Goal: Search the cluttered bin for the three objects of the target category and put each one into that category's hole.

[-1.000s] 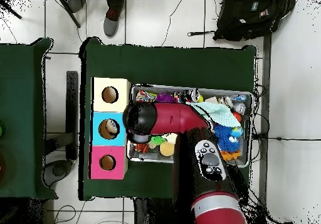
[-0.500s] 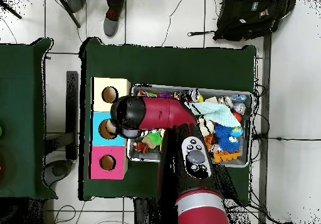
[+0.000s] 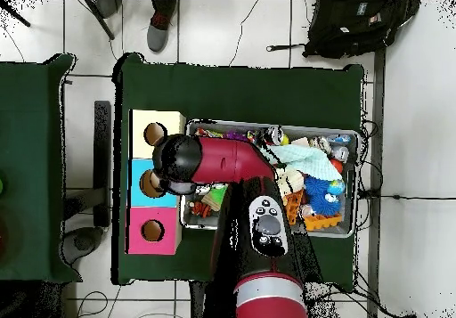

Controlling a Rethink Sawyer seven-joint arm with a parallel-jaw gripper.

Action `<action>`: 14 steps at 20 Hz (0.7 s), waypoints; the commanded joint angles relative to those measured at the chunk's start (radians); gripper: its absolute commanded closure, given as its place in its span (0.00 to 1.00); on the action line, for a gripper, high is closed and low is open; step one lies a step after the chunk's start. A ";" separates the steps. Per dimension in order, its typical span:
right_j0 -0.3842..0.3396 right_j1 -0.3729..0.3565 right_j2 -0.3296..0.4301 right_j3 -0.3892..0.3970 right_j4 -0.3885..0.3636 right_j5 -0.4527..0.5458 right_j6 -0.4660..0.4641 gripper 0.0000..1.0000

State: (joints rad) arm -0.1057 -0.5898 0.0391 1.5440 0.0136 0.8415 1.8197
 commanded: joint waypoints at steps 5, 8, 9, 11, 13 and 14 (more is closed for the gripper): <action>0.065 0.046 -0.025 -0.046 0.128 0.023 0.348 1.00; 0.070 0.041 -0.038 -0.052 0.130 0.042 0.344 1.00; 0.065 0.038 -0.040 -0.053 0.132 0.051 0.338 1.00; 0.060 0.032 -0.043 -0.051 0.137 0.060 0.329 1.00; 0.058 0.023 -0.052 -0.048 0.140 0.070 0.326 1.00; 0.060 0.021 -0.059 -0.049 0.140 0.076 0.328 1.00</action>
State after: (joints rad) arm -0.0546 -0.5804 -0.0311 1.5276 0.0849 0.8421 1.8881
